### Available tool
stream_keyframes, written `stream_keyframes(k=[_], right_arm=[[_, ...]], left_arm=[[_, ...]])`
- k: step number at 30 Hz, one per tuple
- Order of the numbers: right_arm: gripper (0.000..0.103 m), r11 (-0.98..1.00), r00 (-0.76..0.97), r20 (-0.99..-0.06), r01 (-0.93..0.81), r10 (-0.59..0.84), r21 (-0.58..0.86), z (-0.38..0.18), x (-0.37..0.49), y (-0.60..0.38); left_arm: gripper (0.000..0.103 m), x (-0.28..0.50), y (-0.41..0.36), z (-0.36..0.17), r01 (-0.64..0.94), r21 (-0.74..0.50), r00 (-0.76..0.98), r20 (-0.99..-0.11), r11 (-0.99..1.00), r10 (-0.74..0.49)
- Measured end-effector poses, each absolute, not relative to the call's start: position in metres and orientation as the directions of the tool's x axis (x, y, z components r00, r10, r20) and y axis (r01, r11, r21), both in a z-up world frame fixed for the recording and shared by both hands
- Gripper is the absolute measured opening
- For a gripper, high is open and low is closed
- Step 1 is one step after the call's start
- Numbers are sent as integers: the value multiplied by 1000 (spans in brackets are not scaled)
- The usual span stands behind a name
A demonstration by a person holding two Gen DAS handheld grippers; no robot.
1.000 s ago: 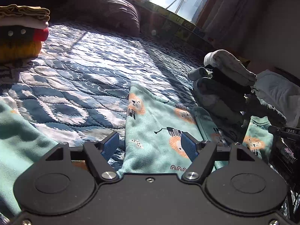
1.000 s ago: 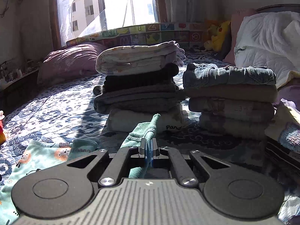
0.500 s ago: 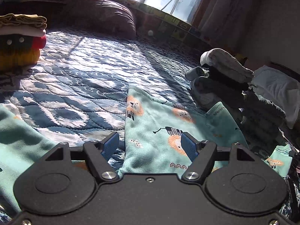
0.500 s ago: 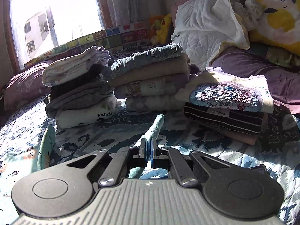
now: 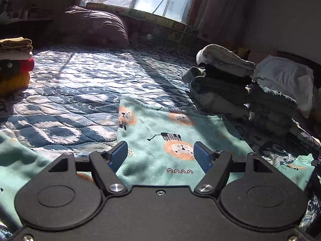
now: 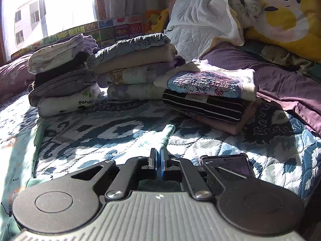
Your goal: Fold clothes
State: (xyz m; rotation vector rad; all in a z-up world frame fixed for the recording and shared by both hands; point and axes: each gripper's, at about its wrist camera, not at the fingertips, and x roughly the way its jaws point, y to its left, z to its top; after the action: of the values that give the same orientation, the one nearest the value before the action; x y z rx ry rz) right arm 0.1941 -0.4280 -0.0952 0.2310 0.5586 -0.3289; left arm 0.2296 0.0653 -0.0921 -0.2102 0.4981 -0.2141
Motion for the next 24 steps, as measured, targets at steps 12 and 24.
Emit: stream_keyframes(k=[12, 24], right_arm=[[14, 984, 860, -492, 175, -137, 32, -72, 185, -345], [15, 978, 760, -624, -207, 182, 33, -121, 152, -250]], left_arm=[[72, 214, 9, -91, 355, -192, 796, -451, 915, -403], [72, 206, -14, -107, 458, -149, 726, -506, 877, -465]])
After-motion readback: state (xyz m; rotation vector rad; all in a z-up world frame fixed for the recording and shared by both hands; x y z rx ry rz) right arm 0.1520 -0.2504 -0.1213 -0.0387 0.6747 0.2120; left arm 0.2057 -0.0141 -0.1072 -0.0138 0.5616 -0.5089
